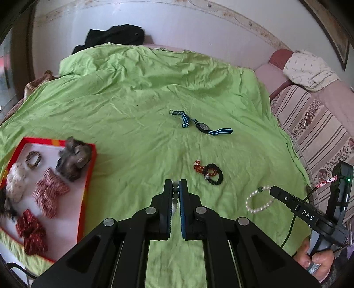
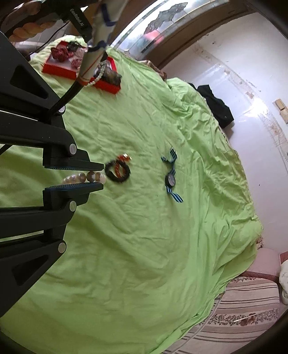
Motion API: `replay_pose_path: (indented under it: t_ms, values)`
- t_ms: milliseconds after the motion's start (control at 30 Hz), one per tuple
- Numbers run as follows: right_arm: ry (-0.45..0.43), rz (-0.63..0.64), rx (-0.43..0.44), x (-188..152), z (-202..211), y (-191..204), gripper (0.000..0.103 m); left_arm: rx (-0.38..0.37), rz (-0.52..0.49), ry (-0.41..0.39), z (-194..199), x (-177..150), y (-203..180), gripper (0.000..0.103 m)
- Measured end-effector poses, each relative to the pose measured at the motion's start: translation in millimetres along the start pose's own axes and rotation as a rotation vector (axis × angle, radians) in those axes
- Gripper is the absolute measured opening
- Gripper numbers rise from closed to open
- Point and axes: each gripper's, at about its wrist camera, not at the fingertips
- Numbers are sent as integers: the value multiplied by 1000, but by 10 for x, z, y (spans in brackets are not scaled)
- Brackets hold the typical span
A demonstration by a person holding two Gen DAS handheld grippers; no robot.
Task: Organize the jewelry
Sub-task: 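Carry both pearl bracelets over to the red-rimmed tray with both tools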
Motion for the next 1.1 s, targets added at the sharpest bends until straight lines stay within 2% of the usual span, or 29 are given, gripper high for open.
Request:
replay_pose_path:
  t_ms: [267, 667, 1100]
  values:
    - [6, 29, 26, -259, 195, 188, 11, 59, 24, -14, 260, -290, 82, 6]
    - [19, 70, 40, -502, 323, 436, 11, 199, -52, -93, 626, -430, 94, 6]
    - [15, 152, 48, -615, 437, 809, 11, 239, -28, -118, 834, -489, 311, 6]
Point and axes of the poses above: each gripper's, at about its wrist camera, not at the fingertips, and z roughly against the way its jaws point, y to its left, x to its top, and after that the axes turned 6 degrees about -x, right-handed
